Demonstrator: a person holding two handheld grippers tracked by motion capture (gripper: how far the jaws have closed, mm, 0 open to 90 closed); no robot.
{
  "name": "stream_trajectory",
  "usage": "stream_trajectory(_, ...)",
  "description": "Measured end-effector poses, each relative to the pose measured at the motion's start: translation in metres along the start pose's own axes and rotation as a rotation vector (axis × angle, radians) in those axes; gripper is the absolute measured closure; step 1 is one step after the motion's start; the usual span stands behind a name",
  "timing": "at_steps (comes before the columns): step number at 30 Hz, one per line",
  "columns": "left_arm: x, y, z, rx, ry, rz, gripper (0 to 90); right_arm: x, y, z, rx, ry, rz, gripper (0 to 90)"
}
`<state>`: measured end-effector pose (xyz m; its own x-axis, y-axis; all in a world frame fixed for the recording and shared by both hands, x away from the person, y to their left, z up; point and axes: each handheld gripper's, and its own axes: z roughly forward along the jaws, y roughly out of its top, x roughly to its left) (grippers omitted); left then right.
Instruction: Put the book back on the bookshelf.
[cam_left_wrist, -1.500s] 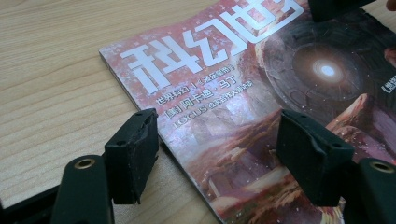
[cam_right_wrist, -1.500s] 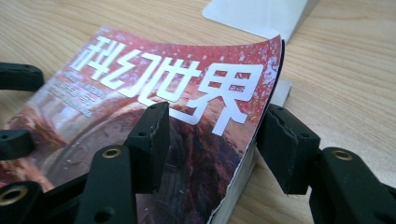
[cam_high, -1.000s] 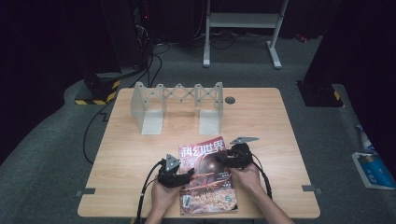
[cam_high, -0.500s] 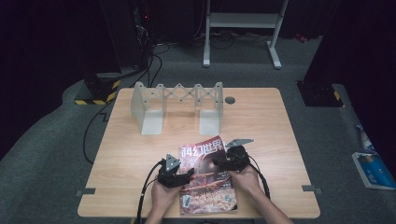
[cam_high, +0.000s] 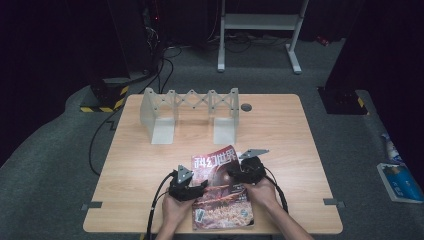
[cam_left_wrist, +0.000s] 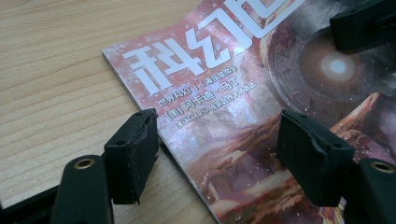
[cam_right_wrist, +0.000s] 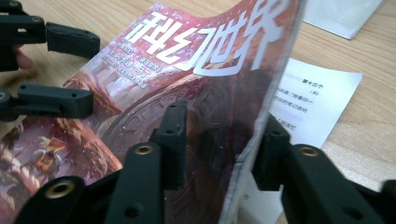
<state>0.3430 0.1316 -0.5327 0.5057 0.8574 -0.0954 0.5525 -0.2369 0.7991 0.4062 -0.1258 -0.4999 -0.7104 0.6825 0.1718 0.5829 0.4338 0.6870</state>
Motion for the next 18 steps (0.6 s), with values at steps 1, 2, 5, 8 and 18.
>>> stream_trajectory(1, 0.000, 0.000, 0.000, 0.000, -0.001, -0.001, 29.6, 0.000, 0.000, 0.000, 0.002, 0.003, -0.002, 65.9)
stream_trajectory(2, 0.000, 0.000, 0.000, 0.001, -0.001, 0.000, 29.5, 0.000, -0.001, -0.001, 0.002, 0.006, -0.007, 67.9)
stream_trajectory(5, 0.001, 0.000, 0.000, 0.002, -0.007, -0.006, 29.3, -0.001, -0.001, -0.003, -0.002, 0.017, -0.018, 74.1)
stream_trajectory(8, 0.002, 0.000, -0.001, 0.003, -0.016, -0.009, 28.8, 0.000, -0.001, -0.005, -0.011, 0.026, -0.037, 78.9)
stream_trajectory(18, 0.005, 0.001, -0.002, 0.005, -0.032, -0.029, 26.3, 0.004, -0.001, -0.013, -0.053, 0.055, -0.065, 84.9)
